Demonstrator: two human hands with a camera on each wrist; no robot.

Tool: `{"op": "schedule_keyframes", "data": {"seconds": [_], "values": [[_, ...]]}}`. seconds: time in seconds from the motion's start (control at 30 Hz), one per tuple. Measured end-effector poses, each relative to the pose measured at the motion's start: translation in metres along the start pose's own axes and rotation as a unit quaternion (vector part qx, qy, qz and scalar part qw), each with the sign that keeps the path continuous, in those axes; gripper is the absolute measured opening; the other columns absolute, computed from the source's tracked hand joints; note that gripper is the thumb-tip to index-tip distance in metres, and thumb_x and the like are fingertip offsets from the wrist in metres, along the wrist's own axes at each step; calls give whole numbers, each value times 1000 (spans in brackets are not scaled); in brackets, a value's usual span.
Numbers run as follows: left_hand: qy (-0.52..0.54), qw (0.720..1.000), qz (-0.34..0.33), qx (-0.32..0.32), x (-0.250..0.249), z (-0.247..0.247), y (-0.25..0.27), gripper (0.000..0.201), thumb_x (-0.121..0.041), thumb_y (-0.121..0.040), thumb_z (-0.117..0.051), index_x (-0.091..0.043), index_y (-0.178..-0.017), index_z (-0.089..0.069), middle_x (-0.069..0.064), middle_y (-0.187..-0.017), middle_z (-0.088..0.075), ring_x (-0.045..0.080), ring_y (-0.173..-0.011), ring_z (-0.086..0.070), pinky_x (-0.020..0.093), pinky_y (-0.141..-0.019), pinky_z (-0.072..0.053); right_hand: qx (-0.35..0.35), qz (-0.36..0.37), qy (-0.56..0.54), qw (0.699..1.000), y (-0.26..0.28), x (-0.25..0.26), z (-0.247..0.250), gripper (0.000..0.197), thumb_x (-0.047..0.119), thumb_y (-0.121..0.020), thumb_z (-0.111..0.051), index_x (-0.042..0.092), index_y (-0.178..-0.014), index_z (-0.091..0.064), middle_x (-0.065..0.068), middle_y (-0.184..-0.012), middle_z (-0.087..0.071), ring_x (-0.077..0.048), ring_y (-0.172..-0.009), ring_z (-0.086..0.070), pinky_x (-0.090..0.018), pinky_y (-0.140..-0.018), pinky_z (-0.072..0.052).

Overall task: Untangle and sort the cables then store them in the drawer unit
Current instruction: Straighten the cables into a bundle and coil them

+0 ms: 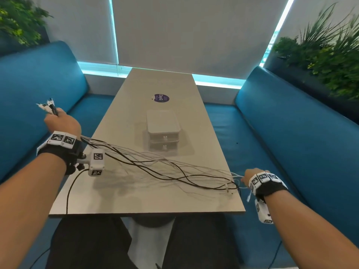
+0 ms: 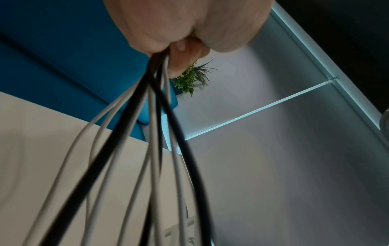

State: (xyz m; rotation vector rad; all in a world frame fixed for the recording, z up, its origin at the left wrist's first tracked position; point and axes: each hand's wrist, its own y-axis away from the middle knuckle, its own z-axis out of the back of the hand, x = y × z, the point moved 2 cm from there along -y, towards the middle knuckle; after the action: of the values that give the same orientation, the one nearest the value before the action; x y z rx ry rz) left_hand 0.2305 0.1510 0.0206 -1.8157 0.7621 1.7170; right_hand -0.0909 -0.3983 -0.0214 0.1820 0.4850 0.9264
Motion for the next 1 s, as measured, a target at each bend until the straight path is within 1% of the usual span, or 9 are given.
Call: {"op": "schedule_keyframes", "data": {"seconds": [0.07,0.13,0.27,0.4,0.53,0.63,0.7,0.83,1.0], "values": [[-3,1000,-2,7,3,0,-3,43,-49,-88,-43,-16,-109,-61,13,-109,-71,34,-99,-69,56,-85,-57,-57,-27,23,998,3,-7,0,3,25,-91,-58,26,-92,-60,4,-87,-63,-19,-93,-65,-38,-93,-38],[-2,1000,-6,9,2,-2,2,45,-50,-87,-42,-15,-108,-61,14,-108,-71,36,-98,-69,57,-85,-56,-107,-44,21,993,4,-7,1,9,20,-93,-55,24,-100,-60,2,-99,-66,-20,-95,-65,-37,-90,-39],[-15,1000,-10,6,-5,-5,18,55,-54,-81,-42,-9,-103,-64,21,-105,-70,43,-92,-67,60,-78,-56,-169,-25,-61,983,-3,1,10,28,45,-100,-48,22,-104,-63,-1,-94,-66,-23,-87,-66,-36,-78,-45],[1,999,-33,24,-23,-7,42,49,-49,-86,-43,-9,-104,-64,22,-104,-70,42,-88,-68,56,-77,-57,-138,-7,-96,986,-1,14,14,50,69,-86,-45,26,-106,-57,0,-105,-65,-26,-104,-58,-43,-90,-38],[23,997,-42,52,-29,-12,56,36,-49,-87,-44,-15,-89,-58,30,-97,-65,27,-67,-53,54,-71,-54,-59,59,-125,989,9,39,17,61,55,-75,-55,25,-127,-46,-6,-126,-54,-30,-122,-50,-45,-96,-38],[28,995,-44,88,-35,-17,71,31,-50,-86,-44,-21,-77,-48,29,-81,-57,28,-65,-48,50,-63,-49,-85,133,-157,975,20,63,32,68,49,-83,-54,21,-143,-41,-6,-145,-47,-29,-136,-40,-46,-108,-31],[32,992,-36,120,-42,-20,86,33,-54,-83,-44,-22,-75,-47,36,-88,-57,35,-63,-47,52,-63,-47,-105,199,-188,956,31,86,45,74,54,-90,-53,22,-153,-32,-4,-157,-35,-25,-145,-30,-42,-117,-22],[37,978,-44,199,-58,-24,134,28,-49,-90,-45,-25,-76,-47,0,-63,-45,21,-57,-42,43,-64,-43,-119,321,-291,893,64,149,81,89,70,-83,-60,24,-154,-31,2,-157,-35,-18,-142,-37,-37,-117,-29],[33,960,-57,272,-56,-19,177,26,-47,-91,-46,-26,-76,-45,-2,-60,-45,20,-50,-41,40,-60,-40,-93,397,-376,832,108,236,135,112,74,-69,-71,25,-156,-21,5,-161,-29,-16,-144,-34,-36,-115,-28]]}}
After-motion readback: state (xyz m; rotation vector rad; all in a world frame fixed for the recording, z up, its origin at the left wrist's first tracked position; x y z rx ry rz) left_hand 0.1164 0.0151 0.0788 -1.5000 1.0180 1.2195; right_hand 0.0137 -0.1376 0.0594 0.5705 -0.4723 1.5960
